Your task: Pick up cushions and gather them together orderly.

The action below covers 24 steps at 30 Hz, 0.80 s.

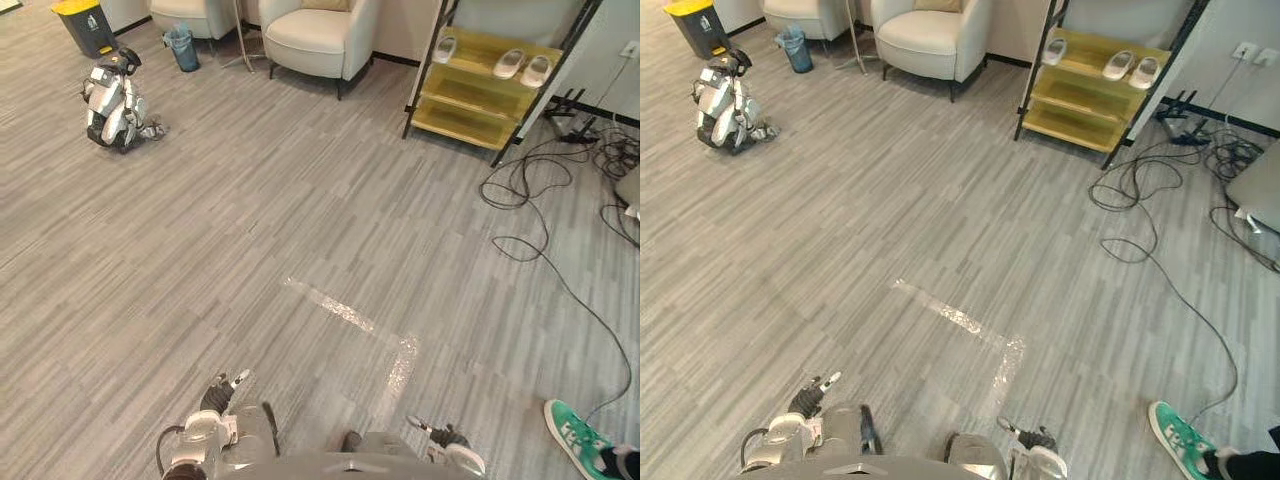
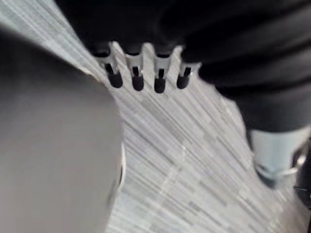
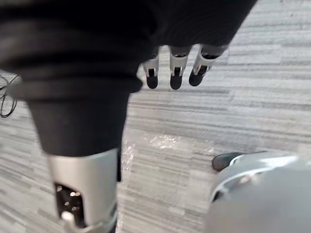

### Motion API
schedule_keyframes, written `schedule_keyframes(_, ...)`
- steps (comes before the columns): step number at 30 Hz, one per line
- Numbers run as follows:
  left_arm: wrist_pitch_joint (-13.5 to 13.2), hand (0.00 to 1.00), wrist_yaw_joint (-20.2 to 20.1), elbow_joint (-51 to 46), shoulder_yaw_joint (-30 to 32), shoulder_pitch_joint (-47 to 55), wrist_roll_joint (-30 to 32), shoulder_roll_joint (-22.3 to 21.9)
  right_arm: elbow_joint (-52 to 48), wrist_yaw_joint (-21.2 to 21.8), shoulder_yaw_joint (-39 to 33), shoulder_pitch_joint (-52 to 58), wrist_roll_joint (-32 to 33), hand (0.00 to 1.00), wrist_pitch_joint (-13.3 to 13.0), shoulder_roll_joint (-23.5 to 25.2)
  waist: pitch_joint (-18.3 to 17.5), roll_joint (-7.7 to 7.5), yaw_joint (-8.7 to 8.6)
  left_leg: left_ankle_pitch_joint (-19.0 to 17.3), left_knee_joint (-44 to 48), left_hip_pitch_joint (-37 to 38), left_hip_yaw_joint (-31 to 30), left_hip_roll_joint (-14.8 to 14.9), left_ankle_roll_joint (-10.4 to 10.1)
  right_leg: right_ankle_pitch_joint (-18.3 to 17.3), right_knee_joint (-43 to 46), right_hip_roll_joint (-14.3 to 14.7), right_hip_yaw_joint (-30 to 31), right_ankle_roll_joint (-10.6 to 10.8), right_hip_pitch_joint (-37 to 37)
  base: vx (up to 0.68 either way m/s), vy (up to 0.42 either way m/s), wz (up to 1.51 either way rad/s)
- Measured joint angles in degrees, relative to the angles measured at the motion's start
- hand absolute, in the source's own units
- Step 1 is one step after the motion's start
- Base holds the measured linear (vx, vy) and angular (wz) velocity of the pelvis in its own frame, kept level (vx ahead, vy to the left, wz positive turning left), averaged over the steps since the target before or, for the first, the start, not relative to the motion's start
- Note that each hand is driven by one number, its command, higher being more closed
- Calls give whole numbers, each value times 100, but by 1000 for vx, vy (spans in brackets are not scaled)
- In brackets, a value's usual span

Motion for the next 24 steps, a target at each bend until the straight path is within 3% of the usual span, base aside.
schedule_keyframes(1, 0, 0, 1, 1, -1, -1, 0, 0, 2, 0, -1, -1, 1, 0, 0, 1, 0, 0, 0, 16, -44, 1, -8, -13, -9, -3, 0, -11, -1, 5, 10, 372, 202, -1)
schedule_keyframes(2, -6, 0, 14, 11, -32, 7, -11, -4, 16, -13, -14, 9, 14, 0, 7, -16, 0, 3, 11, 487, -1187, 35, -300, -217, -70, -199, -5, -162, 45, 161, 144, 299, 221, -12)
schedule_keyframes(3, -13, 0, 41, 19, -27, 10, -18, -2, 26, -53, 44, 23, 12, 0, 11, -28, -3, -9, 75, 1287, -1546, 187, -384, -352, -211, -320, -26, -271, 207, 300, 263, 488, 346, -25)
schedule_keyframes(4, -13, 0, 60, 32, -21, 4, -36, -27, 31, -78, 74, 4, 4, 0, 12, -32, -25, -53, 111, 1546, -1608, 284, -355, -425, -94, -350, -71, -315, 307, 313, 284, 512, 339, -45)
schedule_keyframes(5, -50, 0, 68, 25, -21, -50, -70, 75, 116, -80, 88, -137, -9, 0, 11, 109, -34, -185, 122, 1334, -1395, 212, -303, -538, 53, -223, -195, -406, 510, 201, 320, 506, 308, -37)
schedule_keyframes(6, -51, 0, 58, 37, -18, -90, -142, 203, 250, -79, 78, -246, -11, 0, 14, 232, -45, -309, 112, 1015, -955, 46, -293, -555, 138, -13, -304, -449, 633, 317, 349, 395, 239, -28)
schedule_keyframes(9, -51, 0, 51, 113, -19, -127, -174, 290, 384, -63, 89, -237, -124, 0, 35, 360, -198, -531, 190, 399, -192, 13, -68, -584, 372, 51, -120, -638, 976, 398, 404, 403, 258, -32)
schedule_keyframes(12, -39, 0, 58, 333, -36, -162, -160, 315, 433, -27, 81, -246, -124, 0, 15, 350, -300, -538, 185, 101, -243, 278, 182, -663, 534, 187, 1388, -843, 1329, 522, -335, 298, 185, -45)
schedule_keyframes(13, -28, 0, 59, 413, -116, -166, -161, 363, 383, 51, 56, -258, -119, 0, 3, 326, -297, -537, 170, 69, -459, 545, 354, -714, 591, 376, 2476, -948, 1447, 583, -847, 288, 164, -39)
schedule_keyframes(15, 8, 0, 58, 491, -313, -149, -160, 452, 360, 64, 67, -301, -122, 0, 10, 301, -280, -514, 161, 61, -781, 1034, 505, -796, 604, 289, 3601, -1056, 1200, 536, -1311, 297, 122, -33)
schedule_keyframes(16, 10, 0, 69, 563, -390, -83, -150, 547, 380, 64, 196, -339, -128, 0, 8, 282, -276, -490, 147, 62, -1109, 1508, 611, -849, 604, 52, 3968, -1093, 668, 411, -1480, 218, 54, -26)
schedule_keyframes(18, 16, 0, 79, 580, -412, -52, -118, 578, 380, 66, 299, -375, -130, 0, 7, 266, -281, -489, 98, 66, -1324, 1781, 675, -854, 598, -244, 3743, -1016, 193, 318, -1624, 189, 5, -19)
schedule_keyframes(20, 11, 0, 95, 571, -412, -4, -116, 572, 376, 66, 297, -403, -130, 0, 7, 260, -289, -472, 55, 85, -1450, 1870, 774, -817, 565, -354, 2954, -879, -195, 280, -1790, 164, -61, -26)
schedule_keyframes(22, 11, 0, 93, 573, -408, 5, -114, 600, 415, 65, 296, -423, -132, 0, 11, 264, -312, -532, 50, 140, -1549, 1943, 925, -890, 468, 304, 1534, -809, -805, 70, -1891, 164, -115, -44)
schedule_keyframes(23, 17, 0, 94, 605, -416, -16, -105, 581, 420, 73, 279, -478, -126, 0, 5, 200, -297, -475, 0, 199, -1660, 2022, 852, -890, 373, 402, 1289, -702, -917, -68, -1778, 148, -132, -41)
schedule_keyframes(24, 16, 0, 92, 655, -434, 2, -99, 480, 424, 74, 283, -480, -132, 0, 2, 100, -338, -281, -51, 243, -1775, 2027, 715, -799, 308, 500, 1011, -540, -913, -119, -1698, 118, -109, -33)
